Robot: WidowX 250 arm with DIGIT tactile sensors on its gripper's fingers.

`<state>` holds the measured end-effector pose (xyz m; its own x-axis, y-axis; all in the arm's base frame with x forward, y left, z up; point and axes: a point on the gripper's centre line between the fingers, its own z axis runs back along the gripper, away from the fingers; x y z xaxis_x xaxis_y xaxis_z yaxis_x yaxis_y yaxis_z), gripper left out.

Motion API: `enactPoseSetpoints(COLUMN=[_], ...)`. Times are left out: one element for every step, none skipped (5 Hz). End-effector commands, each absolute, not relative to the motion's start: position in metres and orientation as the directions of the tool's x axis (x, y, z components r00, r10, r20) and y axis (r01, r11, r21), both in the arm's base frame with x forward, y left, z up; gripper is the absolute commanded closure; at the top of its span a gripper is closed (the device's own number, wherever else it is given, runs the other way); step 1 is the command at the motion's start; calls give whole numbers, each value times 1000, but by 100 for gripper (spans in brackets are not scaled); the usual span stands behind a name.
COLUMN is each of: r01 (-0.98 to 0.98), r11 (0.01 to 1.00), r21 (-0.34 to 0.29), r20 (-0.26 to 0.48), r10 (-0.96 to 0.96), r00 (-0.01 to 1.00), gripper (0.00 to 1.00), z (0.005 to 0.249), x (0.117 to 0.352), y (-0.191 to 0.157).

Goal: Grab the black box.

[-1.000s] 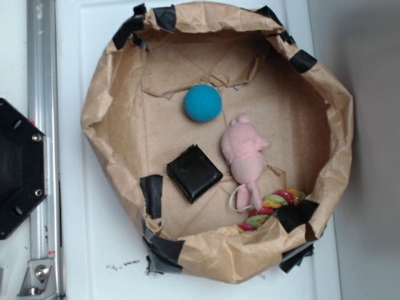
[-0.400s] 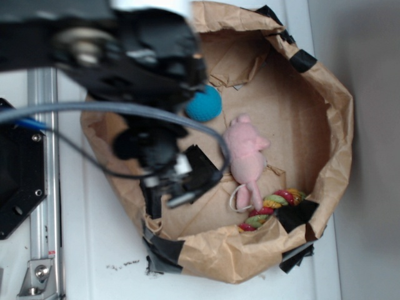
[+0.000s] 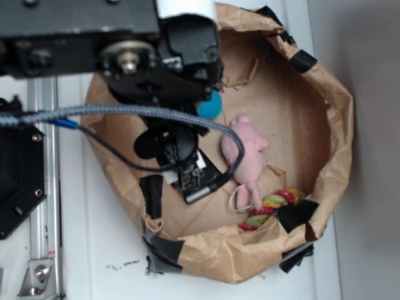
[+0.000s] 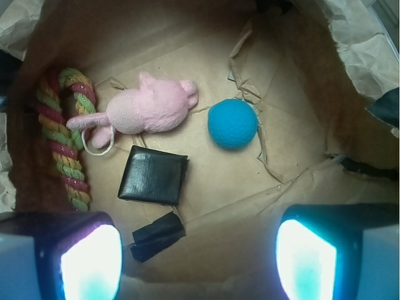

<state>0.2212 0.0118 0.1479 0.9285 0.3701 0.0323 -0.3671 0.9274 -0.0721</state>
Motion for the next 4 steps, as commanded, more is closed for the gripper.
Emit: enactPoseSetpoints(r01=[-383, -439, -440, -433], r11=[920, 877, 887, 892], r21=[-81, -195, -141, -130], r20=[63, 41, 37, 14], r10=[388, 454, 449, 438], r00=[919, 890, 893, 899], gripper=[0, 0, 0, 0], z=[154, 109, 75, 52], x=[222, 243, 254, 257], y=[22, 12, -4, -12])
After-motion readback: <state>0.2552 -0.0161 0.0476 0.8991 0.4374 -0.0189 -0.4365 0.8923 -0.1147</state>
